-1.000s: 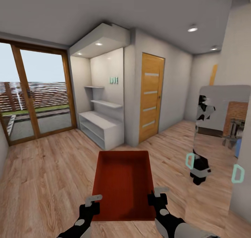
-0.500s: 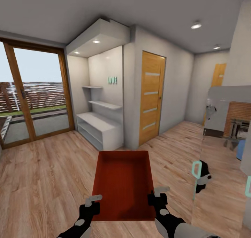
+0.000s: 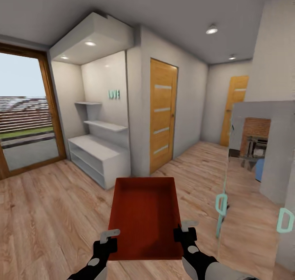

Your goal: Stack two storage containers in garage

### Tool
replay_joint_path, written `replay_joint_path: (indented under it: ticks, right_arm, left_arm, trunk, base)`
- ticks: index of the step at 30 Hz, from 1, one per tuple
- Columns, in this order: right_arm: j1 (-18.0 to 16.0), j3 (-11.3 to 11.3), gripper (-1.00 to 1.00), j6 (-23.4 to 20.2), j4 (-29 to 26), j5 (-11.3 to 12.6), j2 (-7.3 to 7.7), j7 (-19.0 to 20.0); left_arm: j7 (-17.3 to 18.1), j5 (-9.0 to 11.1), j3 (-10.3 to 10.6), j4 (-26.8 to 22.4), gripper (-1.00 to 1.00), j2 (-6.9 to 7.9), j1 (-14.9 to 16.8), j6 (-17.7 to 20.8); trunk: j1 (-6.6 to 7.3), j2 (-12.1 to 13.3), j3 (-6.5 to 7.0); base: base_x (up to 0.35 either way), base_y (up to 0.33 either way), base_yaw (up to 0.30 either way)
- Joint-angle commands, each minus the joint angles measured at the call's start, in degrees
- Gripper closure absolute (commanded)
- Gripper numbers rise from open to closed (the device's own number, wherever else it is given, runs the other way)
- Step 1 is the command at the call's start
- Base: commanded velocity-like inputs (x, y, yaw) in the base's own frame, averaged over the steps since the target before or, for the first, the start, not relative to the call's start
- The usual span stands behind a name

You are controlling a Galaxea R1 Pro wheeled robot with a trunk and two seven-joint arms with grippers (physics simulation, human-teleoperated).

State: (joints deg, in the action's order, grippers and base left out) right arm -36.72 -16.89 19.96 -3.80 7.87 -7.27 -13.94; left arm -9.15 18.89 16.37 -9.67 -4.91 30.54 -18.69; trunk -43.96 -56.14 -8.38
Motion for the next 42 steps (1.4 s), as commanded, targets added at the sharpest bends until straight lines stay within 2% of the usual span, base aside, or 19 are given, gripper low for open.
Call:
replay_joint_path:
  ticks: [1,7,27,42]
  right_arm:
    - [-0.07,2.45,1.0,-0.1,0.19,0.48,-0.02,1.63]
    - [-0.06,2.4,1.0,-0.12,0.16,0.44,-0.03,1.63]
    - [-0.04,2.39,1.0,-0.18,0.2,0.42,-0.14,1.39]
    - [-0.08,2.39,1.0,-0.18,0.19,0.48,-0.06,1.62]
  left_arm:
    - [-0.61,-0.96,-0.73,-0.28,1.0,0.07,0.05,-0.46]
    - [-0.61,-0.96,-0.73,-0.23,1.0,0.07,0.05,-0.41]
    - [-0.6,-0.96,-0.73,-0.21,1.0,0.07,0.05,-0.47]
    - [-0.61,-0.96,-0.73,-0.18,1.0,0.07,0.05,-0.4]
  trunk:
    - [-0.04,-0.06,-0.08]
    - [-0.04,-0.06,-0.08]
    - [-0.04,-0.06,-0.08]
    - [-0.04,-0.06,-0.07]
  base:
    - [0.322,0.131,-0.277]
    - [0.322,0.142,-0.175]
    - [0.322,0.148,-0.009]
    - [0.316,0.182,-0.248]
